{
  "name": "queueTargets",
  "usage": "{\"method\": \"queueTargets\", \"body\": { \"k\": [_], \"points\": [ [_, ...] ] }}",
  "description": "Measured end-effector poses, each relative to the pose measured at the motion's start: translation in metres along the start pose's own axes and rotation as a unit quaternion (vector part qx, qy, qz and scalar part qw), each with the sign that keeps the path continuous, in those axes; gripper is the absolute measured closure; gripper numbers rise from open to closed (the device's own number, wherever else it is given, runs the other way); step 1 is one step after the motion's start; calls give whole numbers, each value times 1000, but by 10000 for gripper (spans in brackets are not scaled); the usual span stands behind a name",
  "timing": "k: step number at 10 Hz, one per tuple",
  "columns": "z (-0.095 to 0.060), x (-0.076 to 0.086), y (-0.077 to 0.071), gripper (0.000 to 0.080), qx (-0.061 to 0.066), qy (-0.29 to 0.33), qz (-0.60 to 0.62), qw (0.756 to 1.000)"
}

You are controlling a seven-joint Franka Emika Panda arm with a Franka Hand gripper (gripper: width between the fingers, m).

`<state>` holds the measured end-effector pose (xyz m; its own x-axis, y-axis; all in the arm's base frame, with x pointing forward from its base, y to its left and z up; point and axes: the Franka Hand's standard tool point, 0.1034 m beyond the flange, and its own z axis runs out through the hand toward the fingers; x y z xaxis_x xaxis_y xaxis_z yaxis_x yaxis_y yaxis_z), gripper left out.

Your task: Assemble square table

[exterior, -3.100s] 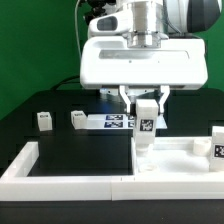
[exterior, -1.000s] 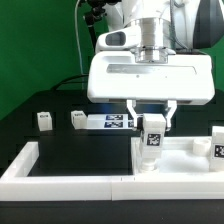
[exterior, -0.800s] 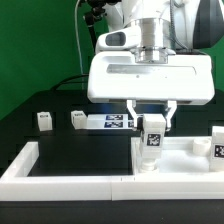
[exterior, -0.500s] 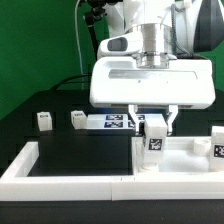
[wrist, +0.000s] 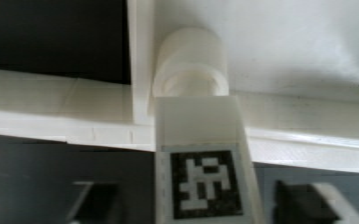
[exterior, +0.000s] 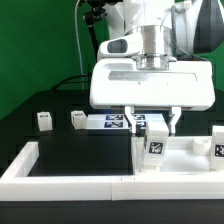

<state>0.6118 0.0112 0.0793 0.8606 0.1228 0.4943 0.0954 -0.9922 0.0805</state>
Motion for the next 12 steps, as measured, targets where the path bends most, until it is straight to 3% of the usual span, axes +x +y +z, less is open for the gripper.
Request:
{"method": "queueTargets", "body": {
  "k": [1,2,8,9,10,12],
  "points": [
    [0,0,0,241,0,0,0,1000],
    [0,0,0,178,0,0,0,1000],
    [1,-1,-1,150,4,-7,2,1000],
    [0,-1,-9,150,32,-54,18,998],
    [-6,10,-14,150,52,-86,33,994],
    [-6,18,-17,150,66,-110,46,991]
  ]
}}
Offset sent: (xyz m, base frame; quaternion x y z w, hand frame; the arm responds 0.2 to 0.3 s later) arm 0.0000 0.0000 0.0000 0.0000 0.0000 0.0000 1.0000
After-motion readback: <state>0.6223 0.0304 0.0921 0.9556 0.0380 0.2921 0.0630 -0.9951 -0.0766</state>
